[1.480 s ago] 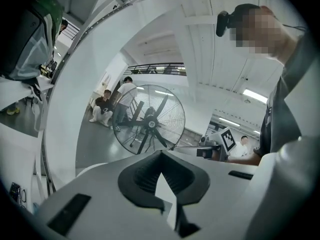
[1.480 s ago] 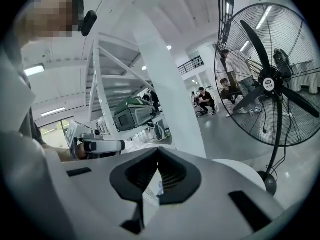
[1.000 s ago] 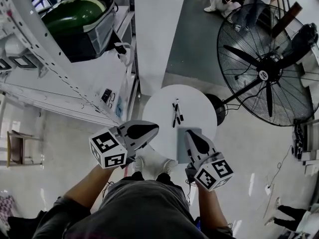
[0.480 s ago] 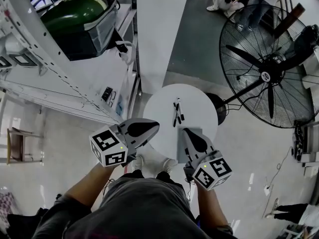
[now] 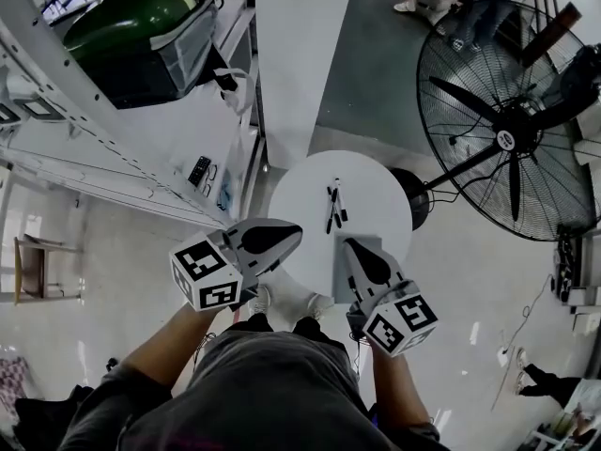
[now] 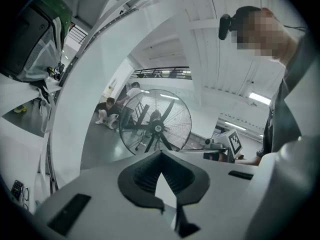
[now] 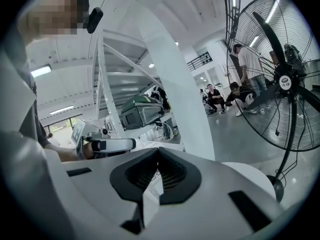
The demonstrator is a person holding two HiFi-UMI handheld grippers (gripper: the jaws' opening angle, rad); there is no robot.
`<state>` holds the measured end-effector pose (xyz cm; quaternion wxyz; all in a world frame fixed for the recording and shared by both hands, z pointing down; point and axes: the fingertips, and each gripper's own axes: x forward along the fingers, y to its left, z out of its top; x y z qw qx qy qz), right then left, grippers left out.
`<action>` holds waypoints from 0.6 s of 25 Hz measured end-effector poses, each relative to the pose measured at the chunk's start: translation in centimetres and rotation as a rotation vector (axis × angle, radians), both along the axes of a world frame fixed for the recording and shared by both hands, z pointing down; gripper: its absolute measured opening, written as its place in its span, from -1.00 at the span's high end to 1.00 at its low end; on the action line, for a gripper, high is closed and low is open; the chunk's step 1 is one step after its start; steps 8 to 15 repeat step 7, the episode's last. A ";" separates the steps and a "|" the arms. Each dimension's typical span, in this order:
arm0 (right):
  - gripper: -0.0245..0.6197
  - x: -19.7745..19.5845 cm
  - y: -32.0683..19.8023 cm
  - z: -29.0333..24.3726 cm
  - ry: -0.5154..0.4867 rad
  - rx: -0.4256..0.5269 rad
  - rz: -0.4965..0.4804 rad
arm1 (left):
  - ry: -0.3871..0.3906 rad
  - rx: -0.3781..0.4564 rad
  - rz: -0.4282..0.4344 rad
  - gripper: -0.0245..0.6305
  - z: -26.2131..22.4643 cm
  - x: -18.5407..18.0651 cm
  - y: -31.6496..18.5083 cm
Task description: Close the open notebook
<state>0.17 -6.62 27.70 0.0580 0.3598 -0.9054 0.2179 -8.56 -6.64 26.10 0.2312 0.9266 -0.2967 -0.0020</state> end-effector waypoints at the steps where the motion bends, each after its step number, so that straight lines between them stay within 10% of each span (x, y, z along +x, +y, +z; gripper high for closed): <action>1: 0.86 0.1 0.0 0.0 0.000 -0.001 -0.001 | 0.000 -0.001 -0.001 0.88 0.0 0.1 -0.1; 15: 0.86 0.7 -0.5 0.4 0.001 -0.003 -0.005 | 0.000 -0.004 -0.005 0.88 0.1 0.7 -0.5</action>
